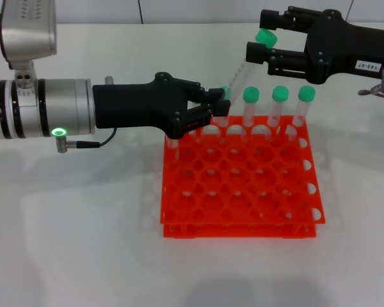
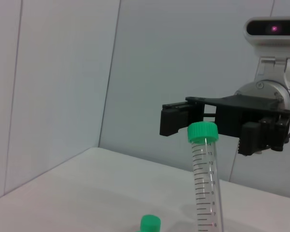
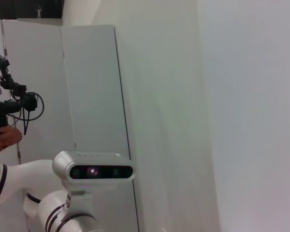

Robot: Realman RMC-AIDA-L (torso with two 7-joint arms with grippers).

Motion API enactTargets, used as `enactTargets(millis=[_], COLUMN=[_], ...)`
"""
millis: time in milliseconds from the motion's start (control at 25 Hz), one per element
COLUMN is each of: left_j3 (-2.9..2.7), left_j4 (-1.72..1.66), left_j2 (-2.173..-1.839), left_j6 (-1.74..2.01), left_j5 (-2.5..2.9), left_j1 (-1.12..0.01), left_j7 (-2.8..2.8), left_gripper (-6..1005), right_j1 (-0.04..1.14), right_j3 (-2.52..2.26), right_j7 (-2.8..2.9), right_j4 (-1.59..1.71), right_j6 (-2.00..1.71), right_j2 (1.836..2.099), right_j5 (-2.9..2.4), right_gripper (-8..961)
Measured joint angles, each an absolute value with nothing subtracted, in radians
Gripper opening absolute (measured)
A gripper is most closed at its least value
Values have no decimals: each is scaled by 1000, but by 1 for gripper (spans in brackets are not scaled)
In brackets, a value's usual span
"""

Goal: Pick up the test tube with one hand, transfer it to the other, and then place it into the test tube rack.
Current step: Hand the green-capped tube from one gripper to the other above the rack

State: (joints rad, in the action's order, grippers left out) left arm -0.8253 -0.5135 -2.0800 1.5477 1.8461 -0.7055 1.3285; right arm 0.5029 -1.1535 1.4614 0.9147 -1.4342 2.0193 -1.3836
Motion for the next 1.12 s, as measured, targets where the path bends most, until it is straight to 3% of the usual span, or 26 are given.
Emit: enactTargets(millis=[1120], left_j3=[-820], left_j4=[-523], left_j2=[-2078], left_j6=[1572], left_j5=[1836], left_j1=[-685], left_j7=[1325], left_gripper=[180], right_j1=[501], right_j3=[-1154], right_j7=[1462], right_j4=[905], right_j6=[-1436], right_j2=[2019], right_j5=[-1382], right_gripper=[692])
